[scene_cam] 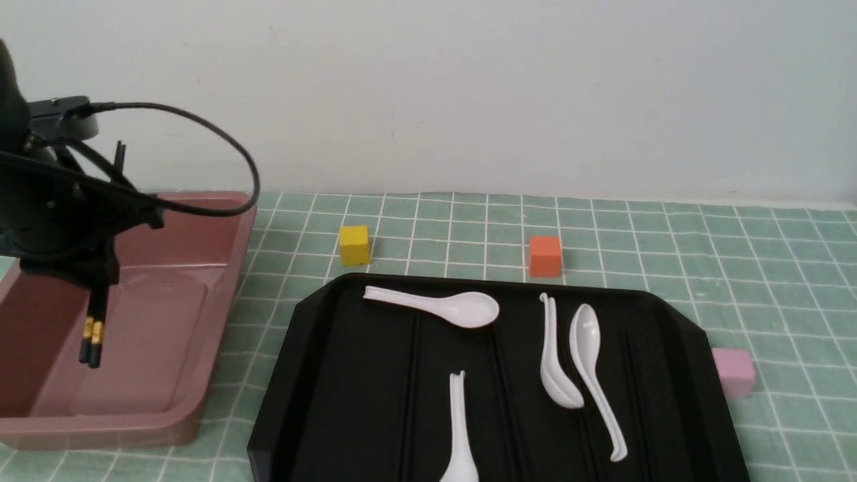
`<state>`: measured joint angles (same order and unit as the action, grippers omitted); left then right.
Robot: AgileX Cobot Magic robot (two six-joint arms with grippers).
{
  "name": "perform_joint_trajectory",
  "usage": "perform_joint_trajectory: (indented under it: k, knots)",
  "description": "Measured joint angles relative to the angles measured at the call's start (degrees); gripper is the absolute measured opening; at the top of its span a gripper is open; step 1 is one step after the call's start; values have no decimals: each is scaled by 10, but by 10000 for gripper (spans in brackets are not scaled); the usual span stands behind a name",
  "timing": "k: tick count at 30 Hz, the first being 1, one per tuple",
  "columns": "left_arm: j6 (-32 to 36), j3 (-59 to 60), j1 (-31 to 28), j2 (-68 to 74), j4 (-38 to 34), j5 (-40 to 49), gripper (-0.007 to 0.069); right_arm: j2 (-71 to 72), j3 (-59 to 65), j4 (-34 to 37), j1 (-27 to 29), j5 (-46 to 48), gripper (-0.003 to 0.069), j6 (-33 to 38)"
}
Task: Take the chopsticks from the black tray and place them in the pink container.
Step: 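Place the chopsticks into the pink bin with the left gripper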
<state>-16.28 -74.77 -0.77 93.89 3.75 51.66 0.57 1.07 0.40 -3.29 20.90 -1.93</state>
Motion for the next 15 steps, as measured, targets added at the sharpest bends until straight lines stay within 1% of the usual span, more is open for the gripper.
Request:
perform_joint_trajectory:
  k: [3, 9, 13, 15]
  knots:
    - [33, 0, -23, 52, 4, -43, 107, 0, 0, 0, 0, 0, 240, 0]
    - [54, 0, -26, 128, 38, -90, 107, 0, 0, 0, 0, 0, 240, 0]
    - [56, 0, -26, 160, 51, -107, 137, 0, 0, 0, 0, 0, 240, 0]
    - [54, 0, -26, 168, 53, -104, 192, 0, 0, 0, 0, 0, 240, 0]
